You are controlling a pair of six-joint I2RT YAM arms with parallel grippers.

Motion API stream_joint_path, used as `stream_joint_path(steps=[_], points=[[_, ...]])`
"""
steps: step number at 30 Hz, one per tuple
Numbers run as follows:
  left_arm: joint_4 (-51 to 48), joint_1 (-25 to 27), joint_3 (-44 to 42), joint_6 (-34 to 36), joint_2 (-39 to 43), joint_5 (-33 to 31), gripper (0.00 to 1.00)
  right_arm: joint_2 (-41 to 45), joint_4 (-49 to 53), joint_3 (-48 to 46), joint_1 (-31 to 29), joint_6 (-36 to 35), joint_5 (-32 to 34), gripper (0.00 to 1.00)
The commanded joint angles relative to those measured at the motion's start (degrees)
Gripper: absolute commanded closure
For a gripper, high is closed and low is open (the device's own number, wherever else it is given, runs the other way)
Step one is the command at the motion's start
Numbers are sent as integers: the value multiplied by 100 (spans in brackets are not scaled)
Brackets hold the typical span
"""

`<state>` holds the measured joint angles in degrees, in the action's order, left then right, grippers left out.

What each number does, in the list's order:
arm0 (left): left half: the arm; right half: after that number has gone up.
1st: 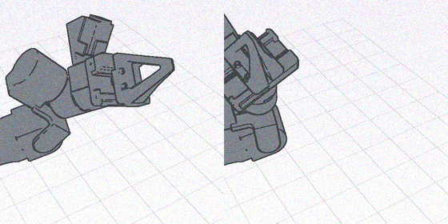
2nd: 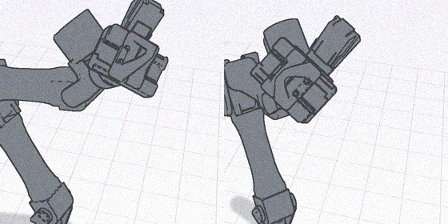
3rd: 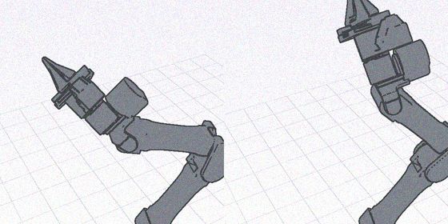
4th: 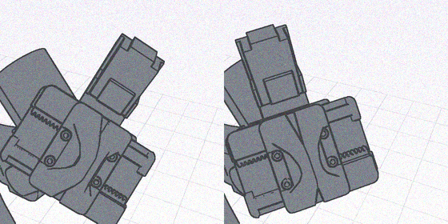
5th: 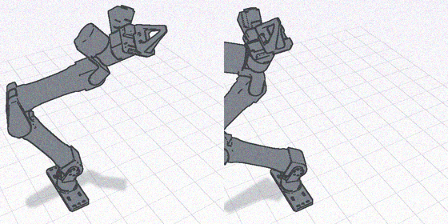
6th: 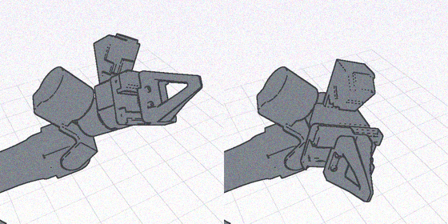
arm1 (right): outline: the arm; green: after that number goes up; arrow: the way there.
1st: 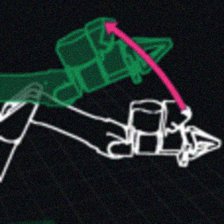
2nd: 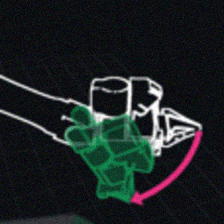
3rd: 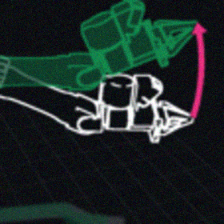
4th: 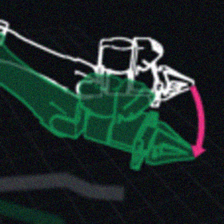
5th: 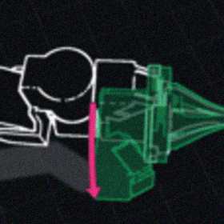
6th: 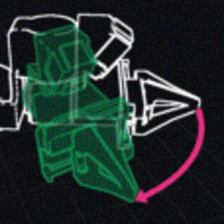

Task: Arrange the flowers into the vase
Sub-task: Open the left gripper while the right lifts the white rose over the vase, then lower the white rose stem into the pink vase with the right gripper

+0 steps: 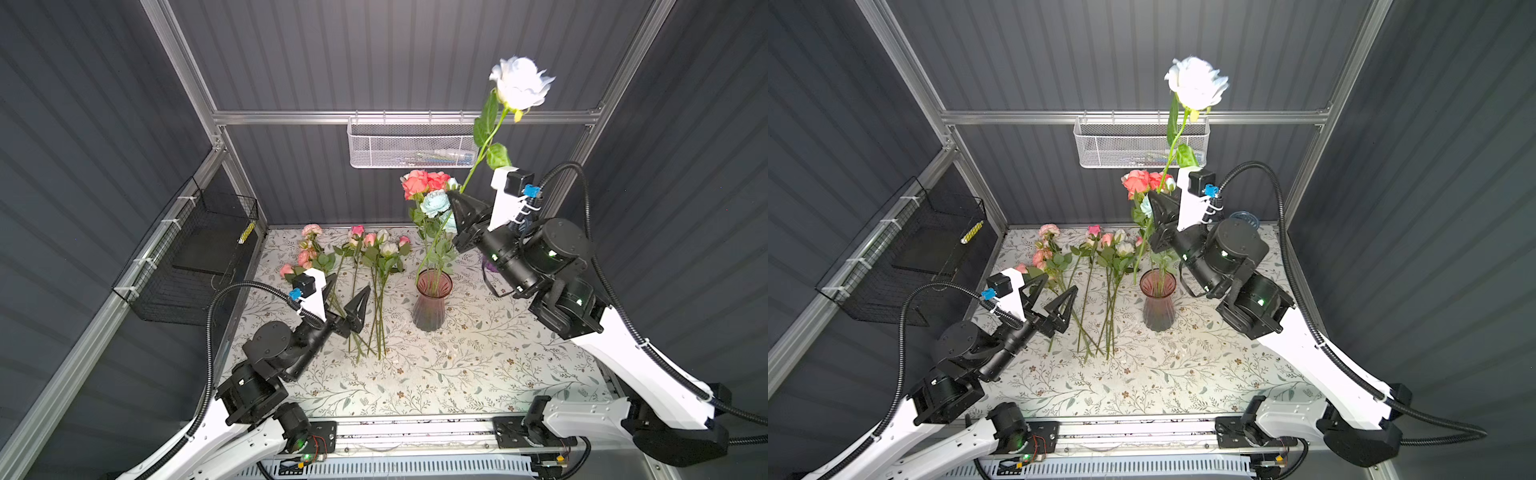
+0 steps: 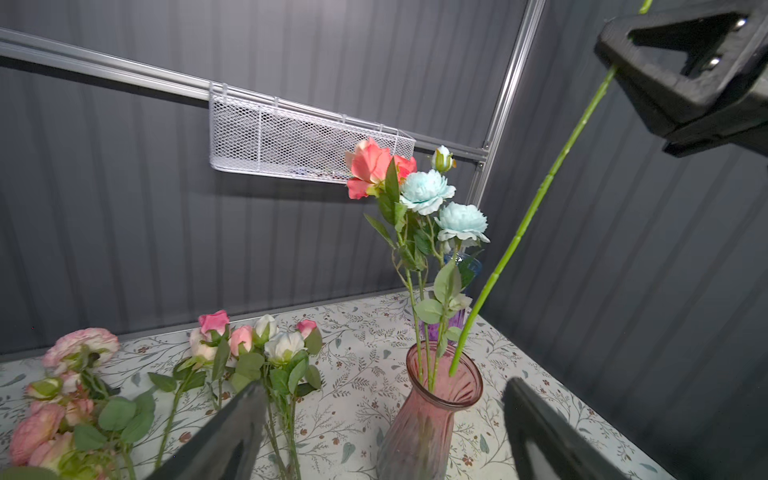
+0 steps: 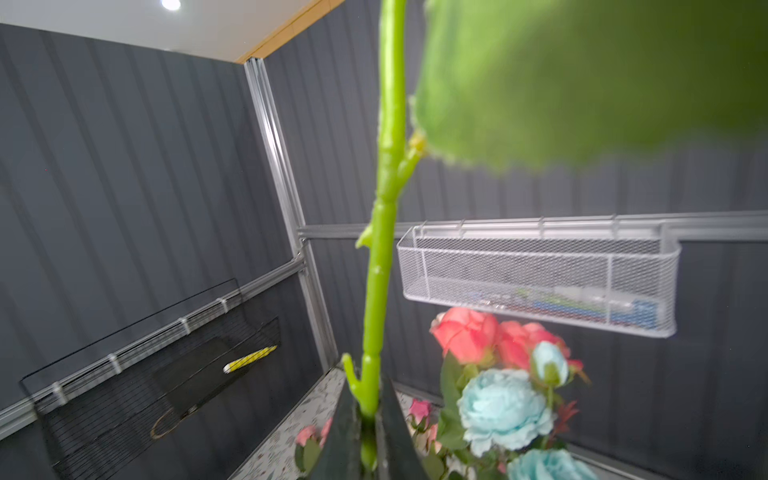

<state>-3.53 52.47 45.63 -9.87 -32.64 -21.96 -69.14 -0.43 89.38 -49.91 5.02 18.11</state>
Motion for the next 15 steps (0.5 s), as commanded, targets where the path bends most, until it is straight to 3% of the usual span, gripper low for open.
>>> stream_joint_path(steps=[1, 15], points=[[-313, 25, -148, -77, 48, -290, 10, -155, -237, -80, 144, -606, 471, 99], [-402, 18, -199, -26, -179, -324, 9, -28, -65, -1878, 271, 131, 501, 95]])
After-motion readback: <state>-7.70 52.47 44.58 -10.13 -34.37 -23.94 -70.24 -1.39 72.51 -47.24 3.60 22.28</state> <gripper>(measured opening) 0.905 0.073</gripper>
